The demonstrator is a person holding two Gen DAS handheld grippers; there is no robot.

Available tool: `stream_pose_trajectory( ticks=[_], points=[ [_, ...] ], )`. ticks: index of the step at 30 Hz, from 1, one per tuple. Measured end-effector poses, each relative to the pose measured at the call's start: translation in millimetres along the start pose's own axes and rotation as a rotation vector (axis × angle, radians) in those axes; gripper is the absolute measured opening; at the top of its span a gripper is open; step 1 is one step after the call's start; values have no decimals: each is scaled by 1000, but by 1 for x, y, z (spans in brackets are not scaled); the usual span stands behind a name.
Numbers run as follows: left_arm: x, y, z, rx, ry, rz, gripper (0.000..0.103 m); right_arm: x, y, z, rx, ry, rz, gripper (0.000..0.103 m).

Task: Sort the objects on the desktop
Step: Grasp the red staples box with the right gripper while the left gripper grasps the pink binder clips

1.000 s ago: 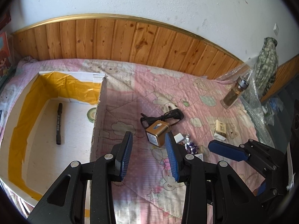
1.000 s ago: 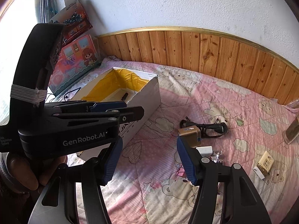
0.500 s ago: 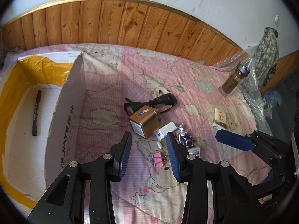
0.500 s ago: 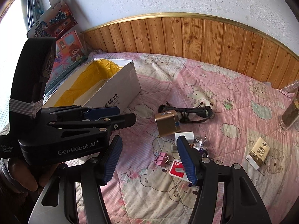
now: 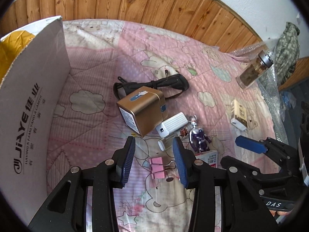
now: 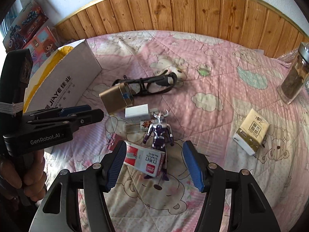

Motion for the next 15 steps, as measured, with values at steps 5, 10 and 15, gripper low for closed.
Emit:
stream_pose_trajectory(
  ticks=[5,10,15],
  points=[
    [17,1,1,-5,20,5,43,21,-9,-10,17,38,36,64],
    [26,16,-1,-44,27,41,43,41,-8,-12,23,29,68,64],
    [29,29,-4,-64,39,86,43,59,13,-29,-20,206,199,53]
  ],
)
Point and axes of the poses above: each gripper's, at about its wrist camera, not at the fingertips, and x roughly the way its jaws point, y to its left, z to its top, the point moved 6 cm from there along x, roughly the way its jaws point, and after that the axes turned 5 degrees about y, right-handed, at the moved point
